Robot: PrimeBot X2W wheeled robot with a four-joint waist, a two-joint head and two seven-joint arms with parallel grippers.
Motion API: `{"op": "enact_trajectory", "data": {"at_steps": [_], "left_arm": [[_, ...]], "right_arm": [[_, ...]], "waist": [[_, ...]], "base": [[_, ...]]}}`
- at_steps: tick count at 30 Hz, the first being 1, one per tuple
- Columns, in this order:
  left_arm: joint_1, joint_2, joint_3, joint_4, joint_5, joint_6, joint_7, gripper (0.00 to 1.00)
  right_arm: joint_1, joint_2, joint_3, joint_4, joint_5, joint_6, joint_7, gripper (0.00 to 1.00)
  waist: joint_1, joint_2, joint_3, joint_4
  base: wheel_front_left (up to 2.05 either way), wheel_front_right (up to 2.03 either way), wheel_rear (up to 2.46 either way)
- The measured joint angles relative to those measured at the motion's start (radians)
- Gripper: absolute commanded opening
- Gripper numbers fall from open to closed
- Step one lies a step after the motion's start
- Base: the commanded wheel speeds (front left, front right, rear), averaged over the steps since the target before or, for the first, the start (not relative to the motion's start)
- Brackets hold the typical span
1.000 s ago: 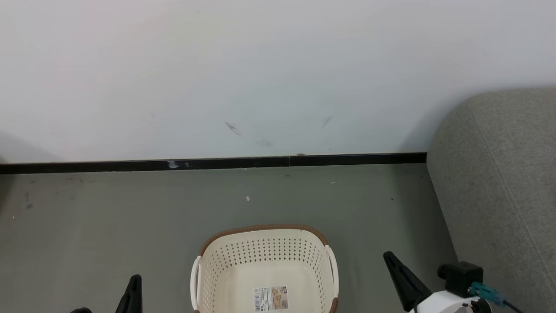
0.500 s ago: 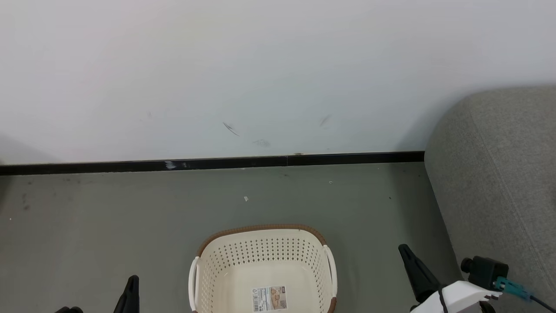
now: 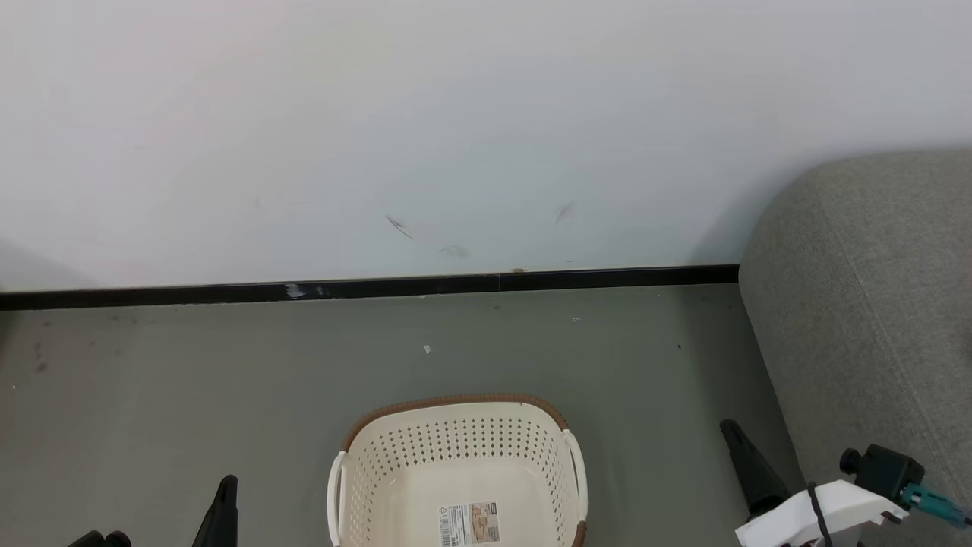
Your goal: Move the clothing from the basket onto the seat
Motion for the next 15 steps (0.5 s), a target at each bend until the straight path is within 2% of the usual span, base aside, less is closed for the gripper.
{"op": "enact_trajectory", "data": {"at_steps": [7,15], "left_arm": [[-0.019,-0.012,0.026,0.019,-0.064,-0.026,0.026,0.0],[-0.041,-0.03,0.053,0.047,-0.137,-0.057,0.052,0.0]], "right_arm": [[0.0,-0.004,-0.021,-0.004,0.101,0.0,0.021,0.0],[-0.001,-0.007,-0.047,-0.005,0.218,0.0,0.044,0.0]], "waist": [[0.0003,0.0,-0.003,-0.003],[-0.0058,0.0,0.0,-0.006]], "base": [[0.0,0.0,0.0],[0.0,0.0,0.0]]}}
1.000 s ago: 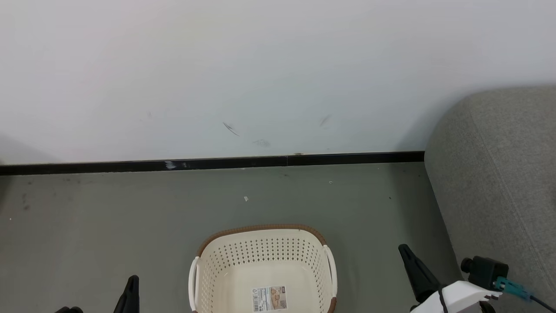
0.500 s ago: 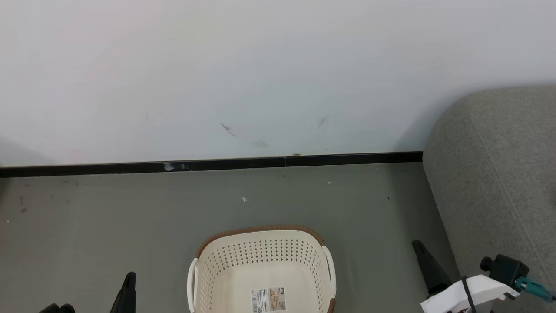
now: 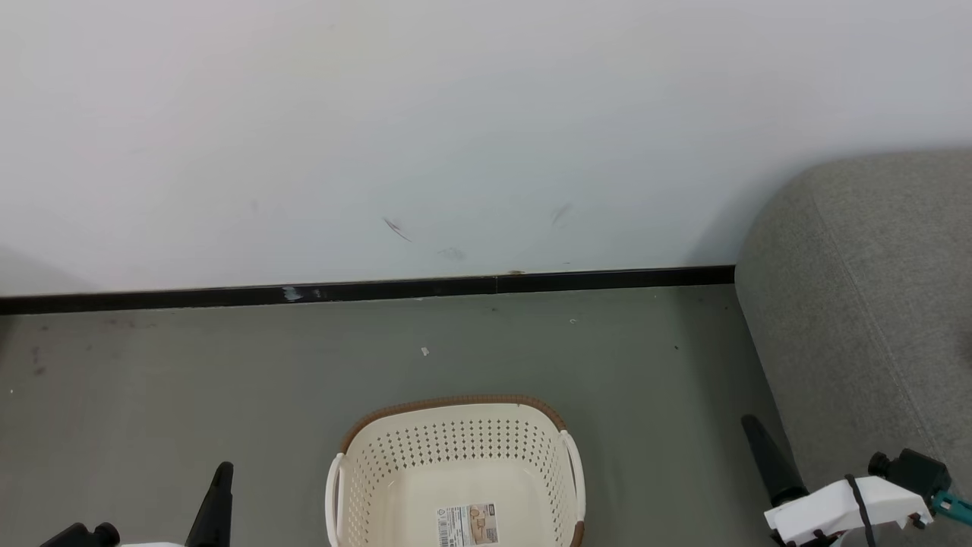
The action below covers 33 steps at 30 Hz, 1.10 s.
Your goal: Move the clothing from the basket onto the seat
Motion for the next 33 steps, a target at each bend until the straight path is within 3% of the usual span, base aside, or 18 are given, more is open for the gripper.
{"op": "enact_trajectory", "data": {"at_steps": [12,33], "left_arm": [[-0.03,-0.027,0.043,0.045,-0.109,-0.043,0.036,0.0],[-0.096,-0.07,0.12,0.119,-0.298,-0.127,0.104,0.0]], "right_arm": [[-0.005,-0.007,-0.037,-0.002,0.175,0.0,0.032,0.0],[-0.016,-0.01,-0.104,-0.015,0.471,0.0,0.097,0.0]], "waist": [[-0.0085,0.0,0.01,-0.005],[-0.0102,0.0,0.016,-0.013]], "base": [[0.0,0.0,0.0],[0.0,0.0,0.0]]}}
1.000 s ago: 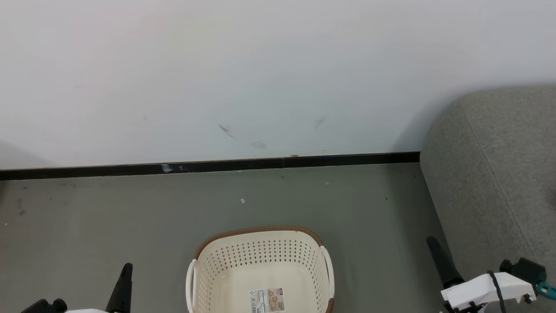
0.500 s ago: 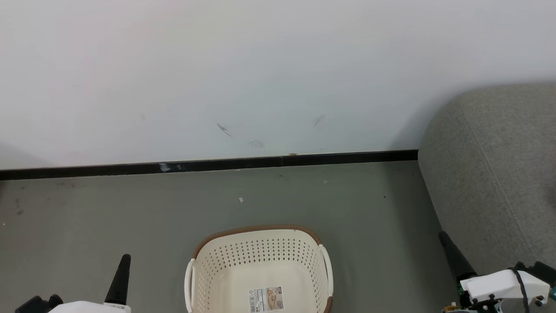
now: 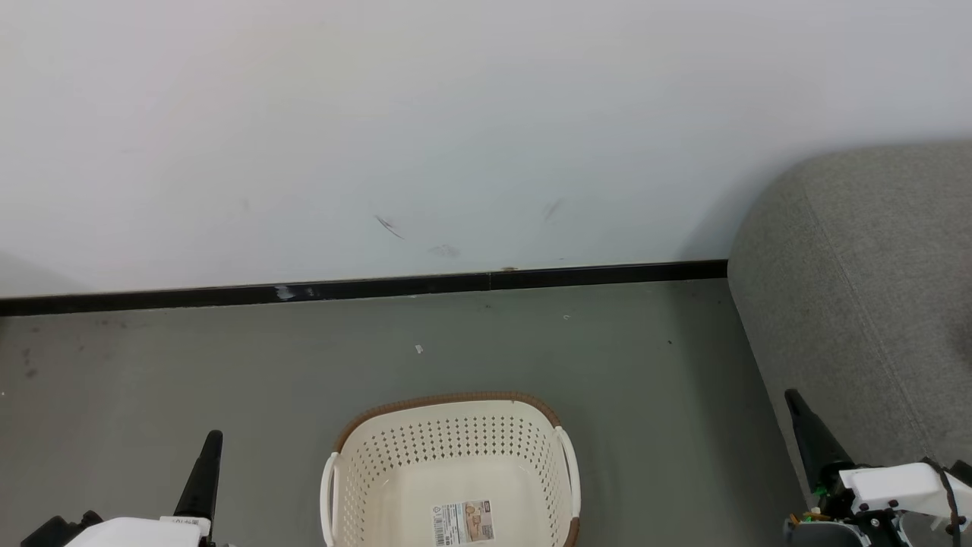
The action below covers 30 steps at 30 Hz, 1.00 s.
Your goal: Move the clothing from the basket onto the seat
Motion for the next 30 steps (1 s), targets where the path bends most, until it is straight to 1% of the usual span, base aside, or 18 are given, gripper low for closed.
{"op": "enact_trajectory", "data": {"at_steps": [1,11,30], "left_arm": [[-0.005,-0.004,0.007,0.006,-0.017,-0.007,0.009,0.0],[-0.032,-0.027,0.042,0.04,-0.106,-0.045,0.038,0.0],[-0.04,-0.028,0.046,0.053,-0.106,-0.049,0.039,0.0]], "right_arm": [[-0.007,0.0,-0.008,-0.002,0.031,0.0,0.003,0.0],[-0.008,-0.002,-0.039,-0.006,0.168,0.0,0.031,0.0],[-0.011,-0.002,-0.045,-0.006,0.169,0.0,0.033,0.0]], "waist": [[0.0,0.0,0.0,-0.001],[-0.0001,0.0,0.001,-0.005],[-0.0001,0.0,0.001,-0.004]], "base": [[0.0,0.0,0.0],[0.0,0.0,0.0],[0.0,0.0,0.0]]}}
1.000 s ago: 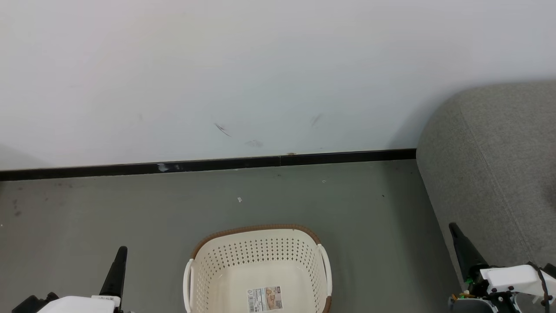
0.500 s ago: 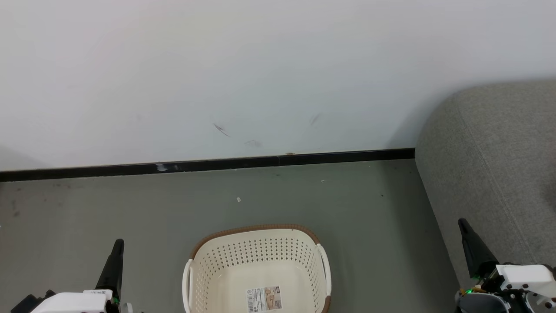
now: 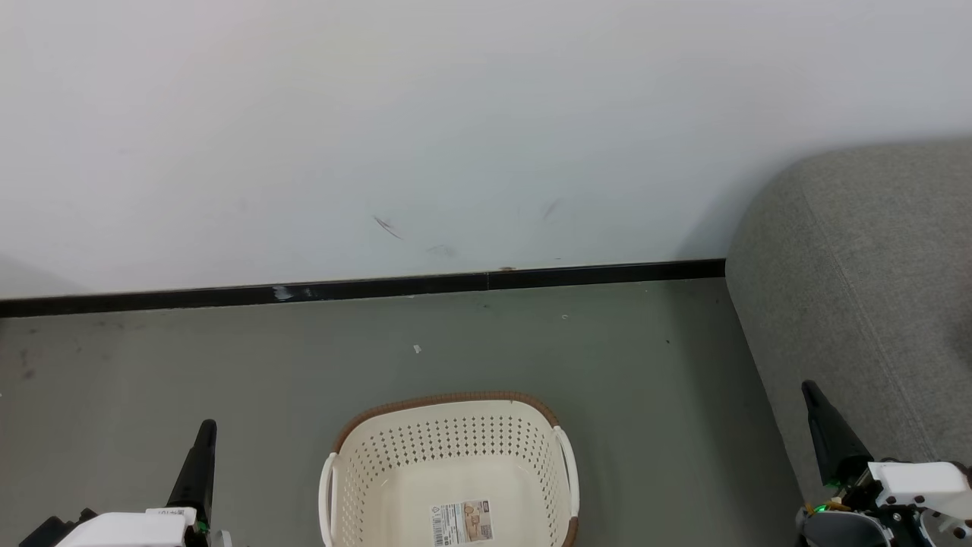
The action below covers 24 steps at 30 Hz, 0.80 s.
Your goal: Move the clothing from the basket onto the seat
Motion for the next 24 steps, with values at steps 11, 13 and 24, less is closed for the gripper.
{"op": "enact_trajectory", "data": {"at_steps": [11,13,24], "left_arm": [[-0.001,0.0,0.001,0.005,0.0,-0.003,0.0,0.0],[-0.001,0.0,0.001,0.005,0.0,-0.003,0.0,0.0],[-0.002,-0.001,0.001,0.008,0.0,-0.004,0.0,0.0]], "right_arm": [[0.0,0.0,-0.001,0.0,0.0,0.0,0.001,0.0],[0.0,0.0,-0.002,0.0,0.0,0.0,0.001,0.0],[0.0,0.0,-0.003,0.0,0.0,0.0,0.001,0.0]], "waist": [[-0.0001,0.0,0.0,0.0],[-0.0001,0.0,0.0,0.0],[-0.0001,0.0,0.0,0.0]], "base": [[0.0,0.0,0.0],[0.0,0.0,0.0],[0.0,0.0,0.0]]}}
